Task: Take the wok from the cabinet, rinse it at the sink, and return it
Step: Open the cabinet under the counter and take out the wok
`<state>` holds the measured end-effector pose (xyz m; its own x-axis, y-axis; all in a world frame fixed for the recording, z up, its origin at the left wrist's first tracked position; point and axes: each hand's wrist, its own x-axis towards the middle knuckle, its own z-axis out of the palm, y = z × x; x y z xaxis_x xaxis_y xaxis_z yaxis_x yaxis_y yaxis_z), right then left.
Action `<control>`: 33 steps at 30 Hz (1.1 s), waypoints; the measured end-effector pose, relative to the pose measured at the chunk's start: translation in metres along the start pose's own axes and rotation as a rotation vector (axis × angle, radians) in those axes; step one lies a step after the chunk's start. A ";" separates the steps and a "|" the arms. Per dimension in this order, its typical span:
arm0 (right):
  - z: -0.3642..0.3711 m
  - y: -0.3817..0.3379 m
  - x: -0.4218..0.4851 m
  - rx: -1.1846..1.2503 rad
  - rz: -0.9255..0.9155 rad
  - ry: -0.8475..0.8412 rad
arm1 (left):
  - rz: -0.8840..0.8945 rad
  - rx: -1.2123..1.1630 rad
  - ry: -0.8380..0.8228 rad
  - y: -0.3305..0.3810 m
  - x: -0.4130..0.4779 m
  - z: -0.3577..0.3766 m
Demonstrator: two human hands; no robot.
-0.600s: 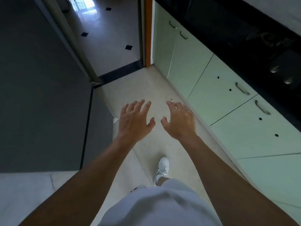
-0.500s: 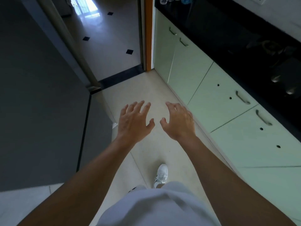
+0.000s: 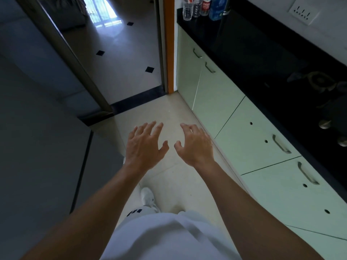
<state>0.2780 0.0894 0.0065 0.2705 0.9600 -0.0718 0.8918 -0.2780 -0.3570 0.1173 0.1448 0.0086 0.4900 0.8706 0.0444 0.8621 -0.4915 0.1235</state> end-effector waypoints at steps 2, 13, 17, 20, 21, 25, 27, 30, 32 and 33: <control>0.003 0.001 0.018 -0.001 0.006 -0.005 | -0.005 -0.005 -0.002 -0.006 0.016 0.005; 0.008 -0.031 0.154 -0.043 0.057 -0.021 | 0.015 -0.070 -0.023 -0.077 0.143 0.014; 0.008 -0.052 0.213 -0.040 0.109 0.002 | 0.043 -0.072 -0.032 -0.117 0.203 0.012; 0.008 -0.063 0.247 -0.035 0.142 0.006 | 0.063 -0.060 -0.035 -0.145 0.243 0.012; 0.008 -0.065 0.257 -0.037 0.151 0.000 | 0.070 -0.056 -0.044 -0.151 0.255 0.013; 0.008 -0.063 0.288 -0.040 0.213 -0.023 | 0.107 -0.073 -0.065 -0.158 0.292 0.017; 0.009 -0.059 0.305 -0.038 0.237 -0.043 | 0.110 -0.089 -0.080 -0.158 0.310 0.023; 0.012 -0.049 0.333 -0.046 0.251 -0.071 | 0.107 -0.094 -0.093 -0.159 0.339 0.034; 0.012 -0.039 0.354 -0.036 0.268 -0.072 | 0.118 -0.097 -0.105 -0.157 0.363 0.040; 0.012 -0.033 0.365 -0.031 0.277 -0.070 | 0.129 -0.092 -0.108 -0.154 0.377 0.043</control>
<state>0.3430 0.4493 -0.0190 0.4804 0.8471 -0.2273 0.7984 -0.5297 -0.2862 0.1746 0.5483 -0.0361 0.6108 0.7908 -0.0402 0.7783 -0.5903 0.2138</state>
